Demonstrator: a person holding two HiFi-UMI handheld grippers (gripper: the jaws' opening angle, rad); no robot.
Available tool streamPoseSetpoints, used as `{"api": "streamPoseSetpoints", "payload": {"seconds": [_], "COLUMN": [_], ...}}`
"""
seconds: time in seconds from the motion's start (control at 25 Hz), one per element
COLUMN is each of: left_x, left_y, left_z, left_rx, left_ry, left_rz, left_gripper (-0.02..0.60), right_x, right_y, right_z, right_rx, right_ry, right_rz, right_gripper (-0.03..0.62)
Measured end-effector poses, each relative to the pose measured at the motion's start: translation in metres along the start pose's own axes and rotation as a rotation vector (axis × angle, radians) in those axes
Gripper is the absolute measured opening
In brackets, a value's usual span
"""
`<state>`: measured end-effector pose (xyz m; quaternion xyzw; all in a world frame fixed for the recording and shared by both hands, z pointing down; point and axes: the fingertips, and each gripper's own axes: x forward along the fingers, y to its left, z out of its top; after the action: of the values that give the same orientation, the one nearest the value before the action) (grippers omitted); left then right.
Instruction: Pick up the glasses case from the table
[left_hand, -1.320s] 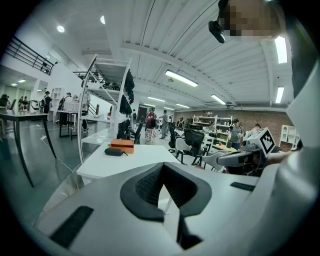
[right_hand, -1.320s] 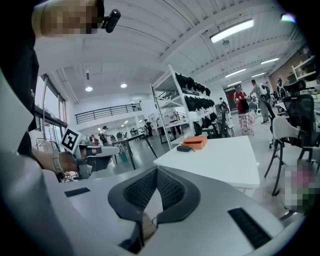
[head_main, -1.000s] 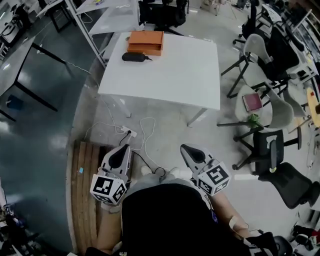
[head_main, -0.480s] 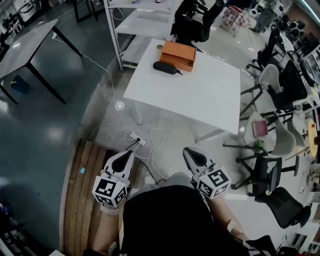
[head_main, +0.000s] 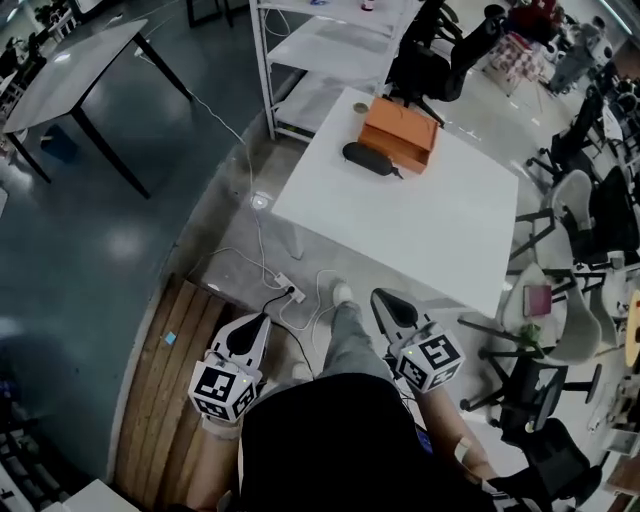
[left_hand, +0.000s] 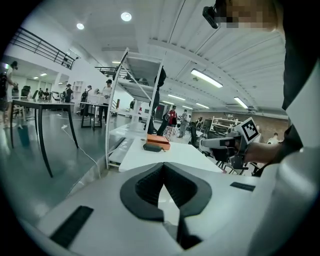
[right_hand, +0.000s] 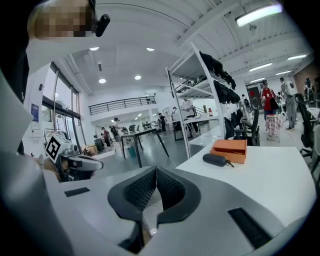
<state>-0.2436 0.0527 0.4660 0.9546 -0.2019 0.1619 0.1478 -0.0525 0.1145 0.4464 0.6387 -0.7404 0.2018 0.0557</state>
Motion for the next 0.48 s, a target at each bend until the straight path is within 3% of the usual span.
{"api": "streamPoseSetpoints", "payload": {"seconds": [0.48], "left_x": [0.156], "left_y": [0.033], "left_z": [0.092], "left_rx": [-0.028], "left_ry": [0.023], "left_rz": [0.174], "left_gripper": [0.018], "right_x": [0.115], "right_y": [-0.153], "right_z": [0.063], "right_rx": [-0.032], "right_ry": [0.107], "right_rz": [0.180], "right_gripper": [0.029]}}
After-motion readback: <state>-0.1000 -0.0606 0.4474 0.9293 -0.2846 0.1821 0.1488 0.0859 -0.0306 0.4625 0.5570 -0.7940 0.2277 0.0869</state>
